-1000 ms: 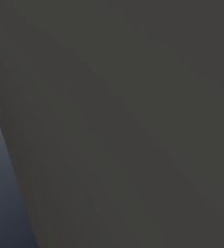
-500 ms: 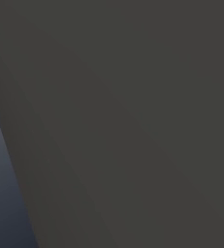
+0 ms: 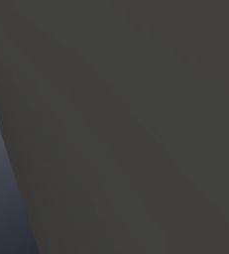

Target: Take the bottled waters from the counter and place them in the freezer to freeze. Close the freezer door after placing the bottles.

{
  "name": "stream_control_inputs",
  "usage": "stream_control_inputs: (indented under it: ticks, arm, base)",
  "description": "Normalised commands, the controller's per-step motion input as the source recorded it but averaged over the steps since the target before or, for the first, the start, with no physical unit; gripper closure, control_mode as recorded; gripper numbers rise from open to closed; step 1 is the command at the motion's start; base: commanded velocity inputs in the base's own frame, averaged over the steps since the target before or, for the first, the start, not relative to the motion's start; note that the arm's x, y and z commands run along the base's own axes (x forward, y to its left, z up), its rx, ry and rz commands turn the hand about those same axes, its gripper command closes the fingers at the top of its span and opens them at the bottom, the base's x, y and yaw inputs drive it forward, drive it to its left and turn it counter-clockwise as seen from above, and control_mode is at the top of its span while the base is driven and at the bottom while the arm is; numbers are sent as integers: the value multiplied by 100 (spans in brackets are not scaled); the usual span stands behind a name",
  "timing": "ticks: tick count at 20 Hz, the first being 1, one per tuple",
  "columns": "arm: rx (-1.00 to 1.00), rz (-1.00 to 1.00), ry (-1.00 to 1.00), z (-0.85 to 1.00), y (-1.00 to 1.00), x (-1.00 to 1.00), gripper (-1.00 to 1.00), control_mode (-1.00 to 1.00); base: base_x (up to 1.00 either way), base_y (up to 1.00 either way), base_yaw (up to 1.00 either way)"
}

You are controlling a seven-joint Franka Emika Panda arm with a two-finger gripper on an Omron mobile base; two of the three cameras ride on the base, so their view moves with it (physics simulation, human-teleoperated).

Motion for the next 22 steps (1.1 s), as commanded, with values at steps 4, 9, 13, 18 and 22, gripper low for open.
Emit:
stream_control_inputs:
  ticks: [4, 9, 13, 18, 22]
  arm:
    - [1, -7, 0, 56, 10, -94, 100, -100]
    - [0, -5, 4, 43, 2, -55, 100, -100]
    - [5, -7, 14, -3, -11, -11, 100, -100]
    - [4, 0, 0, -2, -1, -41, 100, -100]
    - [0, 0, -4, 0, -1, -35, 100, -100]
  base:
    - [0, 0, 0]
    - [0, 0, 0]
    - [0, 0, 0]
    - [0, 0, 0]
    - [0, 0, 0]
